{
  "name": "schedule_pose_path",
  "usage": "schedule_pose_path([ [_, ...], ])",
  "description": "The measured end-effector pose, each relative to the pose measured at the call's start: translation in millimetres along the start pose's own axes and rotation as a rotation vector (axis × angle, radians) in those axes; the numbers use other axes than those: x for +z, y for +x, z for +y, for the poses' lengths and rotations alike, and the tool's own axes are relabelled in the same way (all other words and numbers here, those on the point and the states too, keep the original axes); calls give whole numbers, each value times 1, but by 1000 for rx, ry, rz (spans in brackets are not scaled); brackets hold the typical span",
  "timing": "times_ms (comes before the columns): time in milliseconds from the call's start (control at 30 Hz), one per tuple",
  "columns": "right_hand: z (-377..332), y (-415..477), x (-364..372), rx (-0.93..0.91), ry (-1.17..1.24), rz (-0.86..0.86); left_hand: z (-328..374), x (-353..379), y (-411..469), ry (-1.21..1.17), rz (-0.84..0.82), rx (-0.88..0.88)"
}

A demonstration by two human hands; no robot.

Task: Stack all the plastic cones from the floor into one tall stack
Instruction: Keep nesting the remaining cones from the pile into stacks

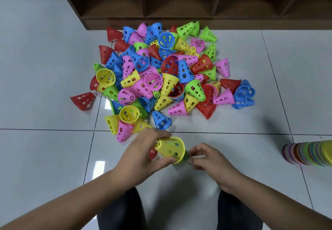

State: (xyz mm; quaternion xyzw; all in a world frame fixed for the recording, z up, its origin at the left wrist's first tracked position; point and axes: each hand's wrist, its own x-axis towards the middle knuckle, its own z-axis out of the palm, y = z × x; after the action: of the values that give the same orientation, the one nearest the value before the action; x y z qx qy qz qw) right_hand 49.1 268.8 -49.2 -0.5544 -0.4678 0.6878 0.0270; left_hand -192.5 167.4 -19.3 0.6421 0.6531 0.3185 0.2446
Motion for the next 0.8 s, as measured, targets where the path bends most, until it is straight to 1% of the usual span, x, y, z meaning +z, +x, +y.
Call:
schedule_pose_path([
  [33, 1, 0, 1, 42, 43, -13, -2, 6, 0, 28, -31, 15],
  [133, 3, -3, 7, 194, 203, -137, -8, 18, -1, 64, -106, 15],
  [200, 5, -5, 11, 218, 250, -194, -13, 19, -2, 83, -116, 25],
  [300, 7, -6, 16, 189, 266, -204, -25, 14, -5, 112, -119, 21],
  [500, 2, -2, 17, 137, 287, -193, -63, 8, -18, 227, -114, -62],
  [700, -6, 20, 13, 64, 239, -163, -93, 19, -27, 300, -180, -175],
  [800, -12, 32, 8, 34, 218, -141, -99, 23, -28, 288, -207, -205],
])
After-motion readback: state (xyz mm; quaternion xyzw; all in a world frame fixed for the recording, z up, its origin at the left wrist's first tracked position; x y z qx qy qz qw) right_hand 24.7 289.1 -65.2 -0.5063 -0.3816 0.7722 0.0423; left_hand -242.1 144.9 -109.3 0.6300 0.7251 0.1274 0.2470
